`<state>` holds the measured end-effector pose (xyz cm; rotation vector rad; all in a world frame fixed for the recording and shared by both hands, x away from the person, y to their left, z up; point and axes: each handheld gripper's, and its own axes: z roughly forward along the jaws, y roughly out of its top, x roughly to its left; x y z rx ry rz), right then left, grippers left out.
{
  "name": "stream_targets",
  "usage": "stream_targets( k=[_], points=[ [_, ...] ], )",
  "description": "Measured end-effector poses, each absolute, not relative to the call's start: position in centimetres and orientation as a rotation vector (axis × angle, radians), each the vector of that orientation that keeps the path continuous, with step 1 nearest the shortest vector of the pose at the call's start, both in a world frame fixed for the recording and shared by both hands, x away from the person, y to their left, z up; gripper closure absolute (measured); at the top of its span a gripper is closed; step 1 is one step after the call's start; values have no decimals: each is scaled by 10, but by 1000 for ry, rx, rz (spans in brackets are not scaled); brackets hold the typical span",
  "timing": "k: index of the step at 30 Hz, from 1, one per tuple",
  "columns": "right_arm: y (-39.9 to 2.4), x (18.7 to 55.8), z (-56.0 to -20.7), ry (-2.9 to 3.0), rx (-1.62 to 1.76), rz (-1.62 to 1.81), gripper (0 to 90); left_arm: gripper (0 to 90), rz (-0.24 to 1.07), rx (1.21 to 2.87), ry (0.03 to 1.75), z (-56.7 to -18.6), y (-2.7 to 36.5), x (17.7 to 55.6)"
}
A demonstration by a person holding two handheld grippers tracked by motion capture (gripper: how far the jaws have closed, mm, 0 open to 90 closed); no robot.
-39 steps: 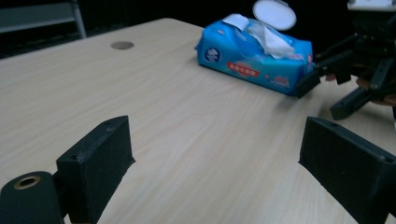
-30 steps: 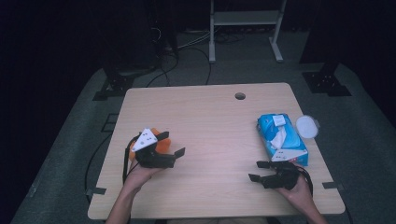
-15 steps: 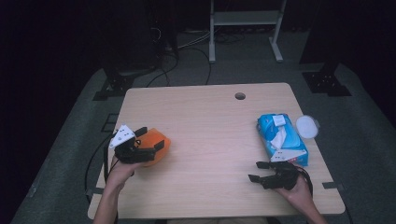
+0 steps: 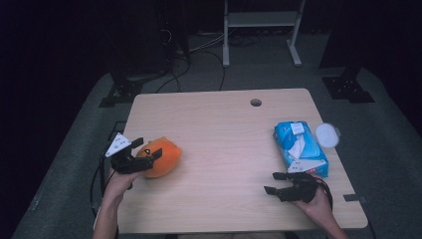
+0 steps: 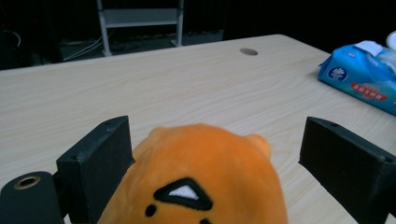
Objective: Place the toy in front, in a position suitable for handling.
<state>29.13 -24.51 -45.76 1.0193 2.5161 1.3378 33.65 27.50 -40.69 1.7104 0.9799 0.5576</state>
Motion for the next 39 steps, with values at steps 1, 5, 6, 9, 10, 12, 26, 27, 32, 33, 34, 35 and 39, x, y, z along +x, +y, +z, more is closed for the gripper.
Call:
stream_targets(
  k=[1, 5, 6, 9, 10, 12, 26, 27, 32, 33, 34, 35, 39],
  points=[
    [-245, 291, -458, 2518, 1020, 1337, 318, 90, 555, 1711, 984, -408, 276, 337],
    [-245, 291, -458, 2523, 1020, 1332, 317, 116, 544, 1719, 991, -413, 278, 339],
    [-245, 291, -458, 2522, 1016, 1334, 318, 121, 543, 1724, 998, -415, 279, 339],
    [-245, 291, -458, 2522, 1016, 1338, 318, 140, 534, 1721, 1024, -419, 280, 341],
    [-245, 291, -458, 2522, 1016, 1338, 318, 140, 530, 1722, 1028, -420, 281, 341],
    [-244, 292, -459, 2528, 1015, 1329, 318, 180, 532, 1742, 1032, -424, 283, 342],
    [-242, 290, -458, 2531, 1002, 1317, 320, 298, 518, 1782, 1019, -437, 280, 342],
    [-242, 290, -459, 2531, 1002, 1316, 320, 309, 515, 1789, 1018, -437, 279, 341],
    [-241, 289, -458, 2530, 993, 1312, 322, 393, 504, 1804, 1019, -438, 282, 341],
    [-240, 289, -458, 2532, 995, 1311, 322, 411, 506, 1802, 1021, -438, 283, 341],
    [-240, 289, -459, 2533, 994, 1308, 322, 422, 506, 1799, 1021, -439, 283, 341],
    [-240, 289, -459, 2536, 994, 1305, 324, 433, 506, 1799, 1021, -439, 283, 341],
    [-240, 289, -459, 2534, 993, 1305, 325, 479, 504, 1803, 1010, -438, 283, 340]
  ],
)
